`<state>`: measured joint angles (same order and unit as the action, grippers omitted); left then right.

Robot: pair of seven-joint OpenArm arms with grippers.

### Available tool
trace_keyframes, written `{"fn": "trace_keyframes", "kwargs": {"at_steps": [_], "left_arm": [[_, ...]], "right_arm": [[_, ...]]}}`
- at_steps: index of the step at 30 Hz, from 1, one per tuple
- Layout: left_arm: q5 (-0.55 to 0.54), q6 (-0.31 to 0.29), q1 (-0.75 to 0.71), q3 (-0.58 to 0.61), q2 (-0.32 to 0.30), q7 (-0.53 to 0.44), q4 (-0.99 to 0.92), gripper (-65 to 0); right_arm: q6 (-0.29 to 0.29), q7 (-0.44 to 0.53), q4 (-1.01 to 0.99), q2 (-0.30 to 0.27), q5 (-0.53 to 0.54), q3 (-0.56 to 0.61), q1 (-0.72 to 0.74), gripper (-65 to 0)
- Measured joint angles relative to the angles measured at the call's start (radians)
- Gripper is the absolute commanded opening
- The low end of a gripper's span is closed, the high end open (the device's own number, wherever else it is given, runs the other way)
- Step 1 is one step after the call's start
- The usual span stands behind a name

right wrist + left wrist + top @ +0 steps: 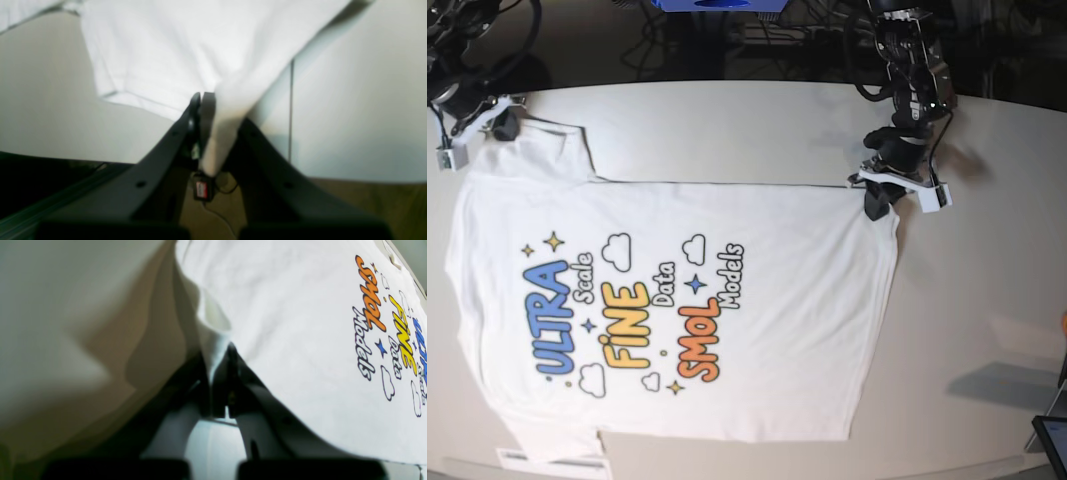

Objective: Fold the T-shirt properly
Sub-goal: 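Pull the grasped shoulder corners apart to stretch the shirt flat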

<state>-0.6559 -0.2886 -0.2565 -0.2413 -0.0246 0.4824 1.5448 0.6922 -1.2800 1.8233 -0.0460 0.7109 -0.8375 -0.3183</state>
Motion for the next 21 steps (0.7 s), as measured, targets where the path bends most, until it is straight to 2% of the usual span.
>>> {"fn": "trace_keyframes", "kwargs": {"at_steps": [4,21], "left_arm": [[0.002,0.005,-0.062,0.0,0.0,0.005,0.058,-65.0],[0.005,0.007,-0.226,0.0,0.005,0.015,0.217,-65.0]], "right_arm": [[0.0,-0.04,0.047,-0.011,0.01,0.0,-0.006,-65.0],[0.0,-0.047,0.098,-0.012,0.015,-0.006,-0.075,-65.0]]}}
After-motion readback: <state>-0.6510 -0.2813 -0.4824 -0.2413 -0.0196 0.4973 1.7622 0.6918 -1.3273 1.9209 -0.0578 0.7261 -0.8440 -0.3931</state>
